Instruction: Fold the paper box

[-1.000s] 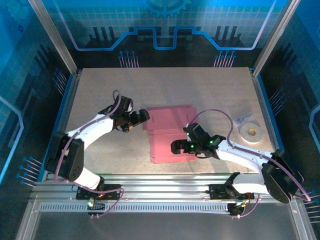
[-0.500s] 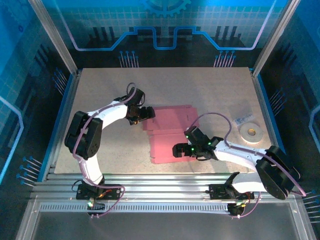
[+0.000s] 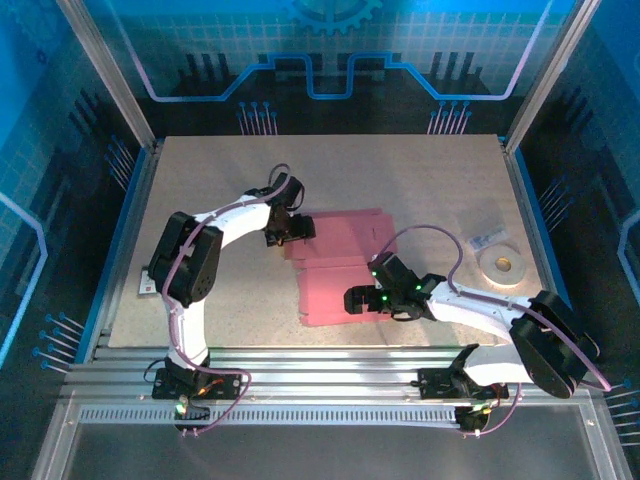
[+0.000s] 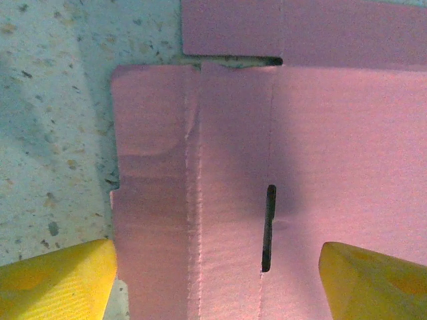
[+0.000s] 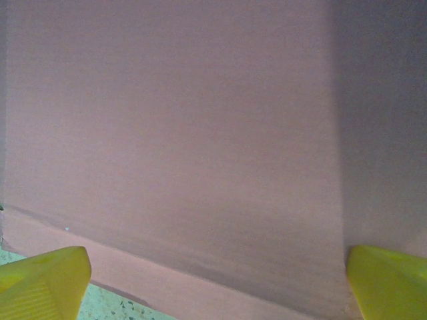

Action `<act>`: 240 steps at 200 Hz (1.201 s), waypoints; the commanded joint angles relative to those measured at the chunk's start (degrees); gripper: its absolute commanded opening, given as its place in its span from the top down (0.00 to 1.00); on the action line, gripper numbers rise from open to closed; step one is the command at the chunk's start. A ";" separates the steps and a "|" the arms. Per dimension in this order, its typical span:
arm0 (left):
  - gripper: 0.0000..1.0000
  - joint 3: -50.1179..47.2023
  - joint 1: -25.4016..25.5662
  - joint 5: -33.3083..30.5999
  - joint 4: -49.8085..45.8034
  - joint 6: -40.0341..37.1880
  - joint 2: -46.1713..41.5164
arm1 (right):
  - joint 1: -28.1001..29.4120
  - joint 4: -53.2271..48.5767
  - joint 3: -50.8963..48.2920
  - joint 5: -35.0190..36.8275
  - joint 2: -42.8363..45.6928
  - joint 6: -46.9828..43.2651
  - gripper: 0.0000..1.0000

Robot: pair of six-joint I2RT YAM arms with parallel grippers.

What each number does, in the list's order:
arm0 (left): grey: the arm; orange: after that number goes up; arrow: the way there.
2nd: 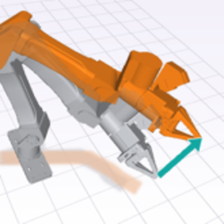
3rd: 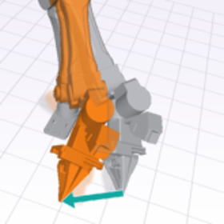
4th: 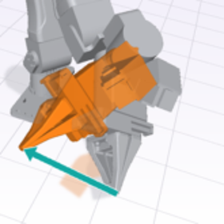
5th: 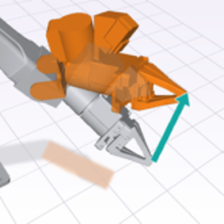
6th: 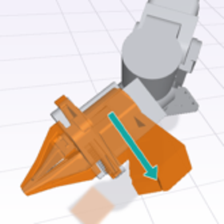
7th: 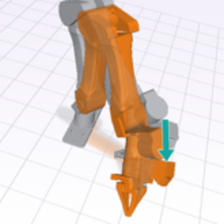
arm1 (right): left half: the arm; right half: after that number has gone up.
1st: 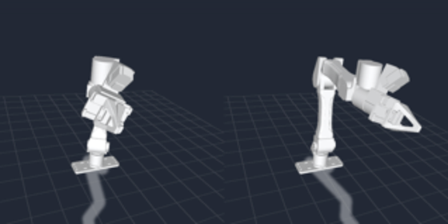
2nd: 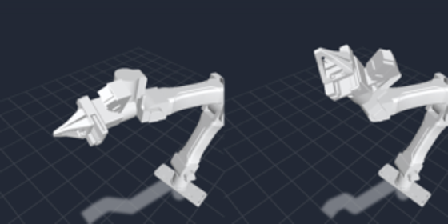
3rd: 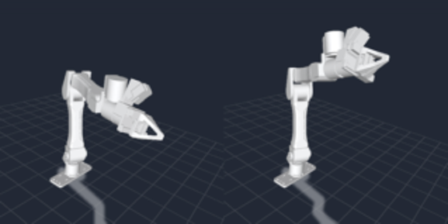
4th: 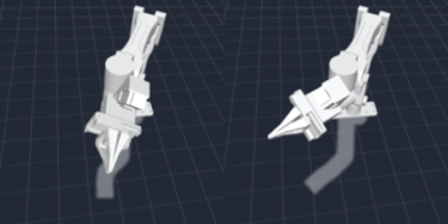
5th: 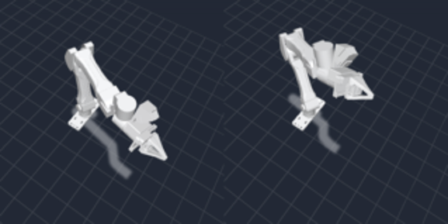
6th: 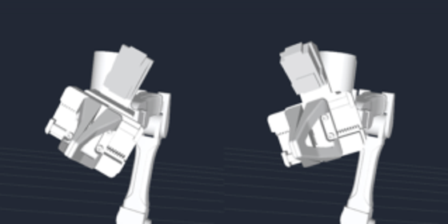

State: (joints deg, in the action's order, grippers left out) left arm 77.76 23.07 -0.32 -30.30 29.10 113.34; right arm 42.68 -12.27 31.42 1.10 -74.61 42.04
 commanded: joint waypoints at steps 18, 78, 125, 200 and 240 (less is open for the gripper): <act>0.19 2.27 0.63 -4.72 -3.97 -2.08 1.78 | -0.40 -0.34 -1.75 1.00 -0.01 1.22 0.00; 0.19 2.15 0.64 -4.65 -4.37 -2.05 2.85 | -0.42 0.45 -2.42 0.92 -0.24 1.61 0.00; 0.25 1.79 0.63 0.31 -2.15 -1.39 3.55 | -0.40 0.67 -2.33 0.92 -0.48 1.67 0.00; 0.37 1.80 0.47 7.71 0.41 0.56 2.96 | -0.40 0.89 -2.85 0.92 -0.54 1.84 0.00; 0.27 2.61 0.40 7.44 -0.21 0.48 3.11 | -0.41 1.02 -3.01 0.90 -0.49 1.90 0.00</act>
State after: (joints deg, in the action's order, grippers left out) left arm 78.52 22.68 0.89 -31.75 28.80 114.83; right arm 42.68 -10.57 30.39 1.52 -74.48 42.65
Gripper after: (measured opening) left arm 0.707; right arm 0.999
